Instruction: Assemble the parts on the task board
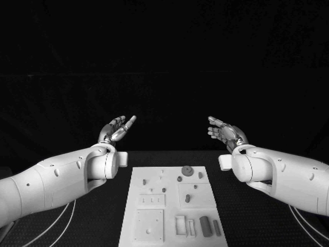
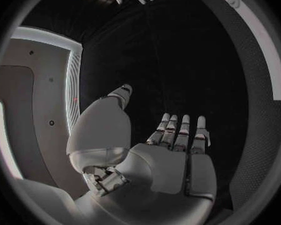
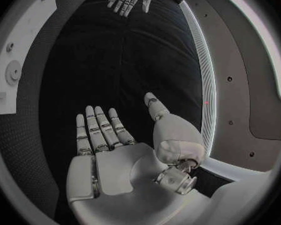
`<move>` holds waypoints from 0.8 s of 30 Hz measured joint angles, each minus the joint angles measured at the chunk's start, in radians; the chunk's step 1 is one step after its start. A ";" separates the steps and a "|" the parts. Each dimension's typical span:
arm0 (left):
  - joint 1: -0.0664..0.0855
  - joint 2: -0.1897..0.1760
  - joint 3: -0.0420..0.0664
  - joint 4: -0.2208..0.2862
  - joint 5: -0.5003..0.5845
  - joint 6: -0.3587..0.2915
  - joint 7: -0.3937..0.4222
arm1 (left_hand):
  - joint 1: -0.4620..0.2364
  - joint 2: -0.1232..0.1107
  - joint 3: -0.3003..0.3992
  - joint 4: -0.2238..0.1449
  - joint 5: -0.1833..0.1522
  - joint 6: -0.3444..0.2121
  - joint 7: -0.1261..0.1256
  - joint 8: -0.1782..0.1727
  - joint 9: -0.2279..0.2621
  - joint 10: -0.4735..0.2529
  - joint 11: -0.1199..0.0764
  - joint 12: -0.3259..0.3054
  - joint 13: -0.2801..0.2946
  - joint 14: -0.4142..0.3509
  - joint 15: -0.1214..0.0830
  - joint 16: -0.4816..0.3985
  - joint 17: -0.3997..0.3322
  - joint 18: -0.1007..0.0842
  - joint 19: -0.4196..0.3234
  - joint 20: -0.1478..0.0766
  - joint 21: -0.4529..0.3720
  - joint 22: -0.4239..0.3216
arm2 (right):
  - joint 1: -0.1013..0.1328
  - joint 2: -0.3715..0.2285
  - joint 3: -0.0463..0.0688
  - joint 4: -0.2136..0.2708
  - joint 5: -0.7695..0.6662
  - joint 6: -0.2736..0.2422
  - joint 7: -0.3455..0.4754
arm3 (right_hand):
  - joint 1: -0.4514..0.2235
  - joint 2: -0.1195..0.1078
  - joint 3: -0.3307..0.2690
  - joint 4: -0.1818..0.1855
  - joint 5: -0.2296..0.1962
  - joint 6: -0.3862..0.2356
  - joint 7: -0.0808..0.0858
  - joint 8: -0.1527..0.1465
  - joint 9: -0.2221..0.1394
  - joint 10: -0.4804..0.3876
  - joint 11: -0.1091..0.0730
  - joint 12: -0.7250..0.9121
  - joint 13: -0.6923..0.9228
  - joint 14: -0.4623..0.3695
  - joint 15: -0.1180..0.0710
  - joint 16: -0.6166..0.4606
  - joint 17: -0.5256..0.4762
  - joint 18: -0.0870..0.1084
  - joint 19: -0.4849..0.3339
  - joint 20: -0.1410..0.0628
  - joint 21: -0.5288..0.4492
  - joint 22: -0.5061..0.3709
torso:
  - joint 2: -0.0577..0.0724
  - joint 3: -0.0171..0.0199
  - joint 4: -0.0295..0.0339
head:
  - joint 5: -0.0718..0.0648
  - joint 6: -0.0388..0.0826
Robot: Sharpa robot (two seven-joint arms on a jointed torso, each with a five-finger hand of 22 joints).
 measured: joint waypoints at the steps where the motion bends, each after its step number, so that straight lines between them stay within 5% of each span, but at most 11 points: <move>1: 0.009 0.008 -0.006 -0.024 0.003 0.016 -0.008 | 0.003 -0.003 0.003 0.003 0.000 0.000 0.000 0.000 0.002 0.003 0.003 0.000 0.000 0.003 -0.002 0.004 0.002 0.000 0.000 0.000 0.000 0.006 | 0.009 0.006 -0.006 -0.022 0.000 0.026 -0.015 | 0.016 -0.004 0.005 -0.005 0.000 0.007 0.001 0.005 0.004 0.010 0.002 0.004 0.001 0.009 0.001 0.005 0.003 0.000 0.004 0.004 0.005 0.019 | 0.000 0.0000 0.0000 | 0.000 0.000; 6: 0.047 0.041 -0.028 -0.127 0.020 0.095 -0.048 | 0.033 0.017 -0.006 0.003 0.000 0.026 0.015 0.024 0.027 0.056 0.013 0.015 0.009 0.052 0.006 0.053 0.051 0.000 0.018 0.006 0.042 0.103 | 0.052 0.032 -0.029 -0.119 -0.002 0.158 -0.094 | 0.126 -0.036 0.048 -0.026 -0.025 0.059 0.005 0.033 0.020 0.082 0.010 0.021 0.008 0.062 0.015 0.033 0.016 0.016 0.052 0.008 0.031 0.113 | 0.000 0.0000 0.0000 | 0.000 0.000; 12: 0.067 0.058 -0.039 -0.178 0.035 0.159 -0.081 | 0.107 0.059 -0.086 0.003 0.012 0.119 0.048 0.075 0.082 0.192 0.037 0.044 0.027 0.159 0.021 0.126 0.107 0.000 0.100 -0.009 0.100 0.224 | 0.077 0.047 -0.043 -0.177 -0.003 0.276 -0.164 | 0.244 -0.080 0.135 -0.035 -0.048 0.152 0.012 0.069 0.030 0.193 0.009 0.052 0.017 0.160 0.020 0.075 0.031 0.039 0.137 0.006 0.042 0.153 | 0.000 0.0002 0.0000 | 0.000 0.000; 14: 0.068 0.056 -0.043 -0.178 0.038 0.172 -0.087 | 0.155 0.081 -0.120 -0.001 0.030 0.165 0.062 0.091 0.091 0.253 0.048 0.060 0.034 0.221 0.027 0.152 0.118 0.001 0.154 -0.022 0.121 0.243 | 0.078 0.051 -0.044 -0.187 -0.015 0.298 -0.177 | 0.279 -0.094 0.169 -0.037 -0.055 0.191 0.016 0.082 0.031 0.239 0.000 0.064 0.023 0.205 0.012 0.093 0.038 0.064 0.178 0.004 0.049 0.157 | 0.000 0.0000 -0.0001 | 0.000 0.000; 16: 0.069 0.036 -0.057 -0.154 0.031 0.209 -0.101 | 0.201 0.099 -0.147 -0.005 0.044 0.212 0.074 0.105 0.096 0.313 0.059 0.078 0.040 0.283 0.031 0.174 0.125 0.023 0.209 -0.034 0.139 0.251 | 0.069 0.075 -0.045 -0.249 -0.158 0.305 -0.188 | 0.307 -0.106 0.202 -0.038 -0.064 0.227 0.021 0.092 0.034 0.280 -0.009 0.075 0.028 0.245 0.001 0.108 0.046 0.073 0.217 0.002 0.053 0.157 | 0.001 0.0001 0.0015 | -0.001 -0.006; 24: 0.067 -0.001 -0.058 -0.103 -0.011 0.287 -0.138 | 0.413 0.151 -0.190 -0.001 0.058 0.432 0.108 0.145 0.090 0.605 0.073 0.175 0.073 0.604 -0.004 0.286 0.167 0.070 0.475 -0.098 0.232 0.253 | 0.065 0.066 -0.046 -0.259 -0.614 0.312 -0.214 | 0.382 -0.143 0.323 -0.041 -0.086 0.376 0.035 0.116 0.039 0.443 -0.055 0.097 0.046 0.423 -0.060 0.164 0.087 0.134 0.401 -0.004 0.070 0.143 | 0.012 0.0051 0.0055 | -0.004 -0.017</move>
